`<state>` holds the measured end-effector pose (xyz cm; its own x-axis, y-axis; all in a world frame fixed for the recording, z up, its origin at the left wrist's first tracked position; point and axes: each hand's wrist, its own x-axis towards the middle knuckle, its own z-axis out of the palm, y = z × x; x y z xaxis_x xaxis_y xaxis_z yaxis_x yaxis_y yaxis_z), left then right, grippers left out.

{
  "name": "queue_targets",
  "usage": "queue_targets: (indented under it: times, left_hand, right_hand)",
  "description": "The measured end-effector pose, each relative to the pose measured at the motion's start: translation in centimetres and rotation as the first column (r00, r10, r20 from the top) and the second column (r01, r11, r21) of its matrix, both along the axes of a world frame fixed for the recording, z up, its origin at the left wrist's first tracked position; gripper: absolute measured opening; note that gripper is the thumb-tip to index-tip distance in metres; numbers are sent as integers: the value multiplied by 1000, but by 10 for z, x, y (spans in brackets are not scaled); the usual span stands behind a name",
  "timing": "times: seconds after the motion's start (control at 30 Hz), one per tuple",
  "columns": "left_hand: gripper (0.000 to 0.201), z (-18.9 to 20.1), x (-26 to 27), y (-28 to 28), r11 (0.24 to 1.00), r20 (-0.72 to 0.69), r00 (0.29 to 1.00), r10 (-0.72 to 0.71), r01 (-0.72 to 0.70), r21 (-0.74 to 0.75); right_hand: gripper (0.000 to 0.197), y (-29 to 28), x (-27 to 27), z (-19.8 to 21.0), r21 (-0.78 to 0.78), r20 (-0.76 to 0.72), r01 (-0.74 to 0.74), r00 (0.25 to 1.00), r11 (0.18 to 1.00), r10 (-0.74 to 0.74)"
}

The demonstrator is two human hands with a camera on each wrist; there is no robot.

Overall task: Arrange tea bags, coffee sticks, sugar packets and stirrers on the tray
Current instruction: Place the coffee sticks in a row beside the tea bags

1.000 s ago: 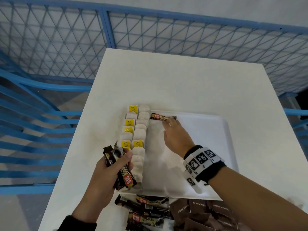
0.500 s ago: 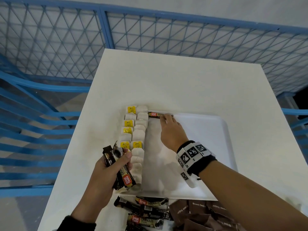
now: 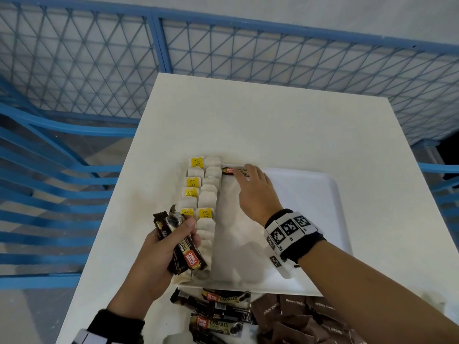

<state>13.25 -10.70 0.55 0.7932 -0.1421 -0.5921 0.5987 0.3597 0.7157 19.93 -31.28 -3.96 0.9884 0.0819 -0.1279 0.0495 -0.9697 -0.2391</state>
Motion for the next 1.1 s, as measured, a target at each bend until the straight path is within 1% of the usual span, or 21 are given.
queue_targets:
  times: [0.07,0.13,0.17,0.2,0.27,0.3,0.37,0.47,0.53,0.57,0.63,0.67,0.7,0.77,0.83,0.9,0.97,1.0,1.03,1.1]
  left_hand:
    - [21,2,1,-3,1000,8,1000,0,0,-9]
    - [21,6,2,-7,1000,27,1000,3,-3,-2]
    - [21,8,3,-9,1000,39,999,8,-8,5]
    - [21,10,4,-11,1000,50,999,19,-19,10]
    - [22,13,5,-14,999,63,997,49,-50,14]
    - [22,14,6,-16,998,65,996,64,-65,12]
    - [21,14,6,-17,995,68,993,96,-97,13]
    - [17,15,6,-20,993,77,990,119,-121,17]
    - [14,17,4,-21,993,93,989,118,-120,14]
    - [18,18,4,-21,993,105,988,117,-119,17]
    - [39,17,3,-18,990,133,983,129,-134,29]
    - [47,16,3,-17,988,135,981,138,-145,43]
    - [48,15,3,-15,986,134,979,151,-159,49]
    - [38,12,2,-12,981,138,974,179,-187,50]
    - [30,11,3,-11,975,152,968,201,-212,59]
    - [22,11,3,-11,970,184,962,202,-222,96]
    - [16,12,4,-11,963,252,957,144,-194,187]
    - [18,13,4,-10,956,291,953,83,-158,248]
    - [22,13,4,-10,948,317,948,10,-110,300]
    - [31,16,2,-13,930,322,939,-120,-7,367]
  right_hand:
    - [48,7,-7,10,112,25,16,1000,994,-19]
    - [35,17,-18,27,303,-23,58,998,951,-54]
    - [30,22,-26,36,425,-70,87,996,901,-63]
    - [28,28,-35,45,544,-118,107,992,832,-51]
    - [34,36,-52,61,707,-185,111,982,698,31]
    - [35,39,-60,67,752,-205,107,976,650,77]
    - [30,42,-72,69,799,-224,111,967,591,121]
    - [16,44,-78,61,830,-260,162,959,533,114]
    - [11,43,-79,58,855,-315,235,944,463,102]
    - [10,42,-79,57,863,-331,260,939,432,96]
    - [11,39,-79,57,873,-337,276,937,402,89]
    - [10,37,-78,57,875,-342,283,936,393,86]
    - [9,36,-78,57,875,-352,297,932,382,83]
    - [4,31,-77,58,871,-369,318,927,374,72]
    - [10,27,-77,58,862,-383,327,921,388,74]
    - [13,24,-78,60,840,-389,308,916,446,100]
    - [19,23,-78,64,799,-358,230,924,556,132]
    - [28,22,-77,65,778,-337,187,930,600,147]
    - [39,22,-75,68,766,-318,151,934,625,164]
    - [52,22,-70,71,767,-293,99,933,633,209]
